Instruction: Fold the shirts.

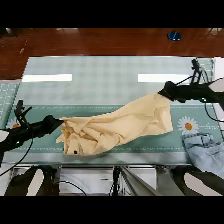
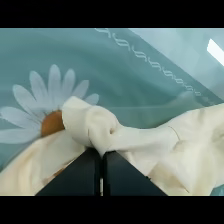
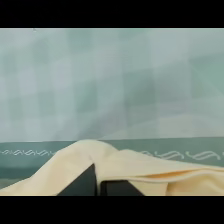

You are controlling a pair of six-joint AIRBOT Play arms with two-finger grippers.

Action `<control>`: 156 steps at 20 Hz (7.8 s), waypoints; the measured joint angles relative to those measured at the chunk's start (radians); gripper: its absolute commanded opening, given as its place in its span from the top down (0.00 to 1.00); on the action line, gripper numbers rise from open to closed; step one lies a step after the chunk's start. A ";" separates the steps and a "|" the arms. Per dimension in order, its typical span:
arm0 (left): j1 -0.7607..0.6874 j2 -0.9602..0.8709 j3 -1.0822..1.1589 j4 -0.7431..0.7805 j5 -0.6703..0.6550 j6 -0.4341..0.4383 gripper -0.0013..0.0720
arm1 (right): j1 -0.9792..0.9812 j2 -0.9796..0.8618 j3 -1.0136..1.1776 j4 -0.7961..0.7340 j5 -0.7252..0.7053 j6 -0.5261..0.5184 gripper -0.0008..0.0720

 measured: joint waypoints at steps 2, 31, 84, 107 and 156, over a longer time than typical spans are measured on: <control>0.000 -0.094 -0.002 -0.067 0.047 0.077 0.74 | 0.019 -0.044 -0.001 0.002 -0.039 -0.019 0.96; -0.009 -0.245 0.193 0.265 -0.303 0.345 0.26 | 0.039 0.078 -0.003 -0.034 -0.077 -0.105 0.96; 0.089 0.418 0.271 0.132 -0.591 -0.168 0.95 | -0.153 0.332 0.246 -0.188 0.598 0.044 0.96; -0.243 -0.432 0.291 0.119 0.447 0.223 0.22 | 0.047 -0.143 0.125 -0.136 -0.341 -0.058 0.96; -0.470 -0.327 1.290 0.197 -0.293 -0.065 0.95 | 0.047 0.225 0.127 -0.299 -0.193 -0.097 0.96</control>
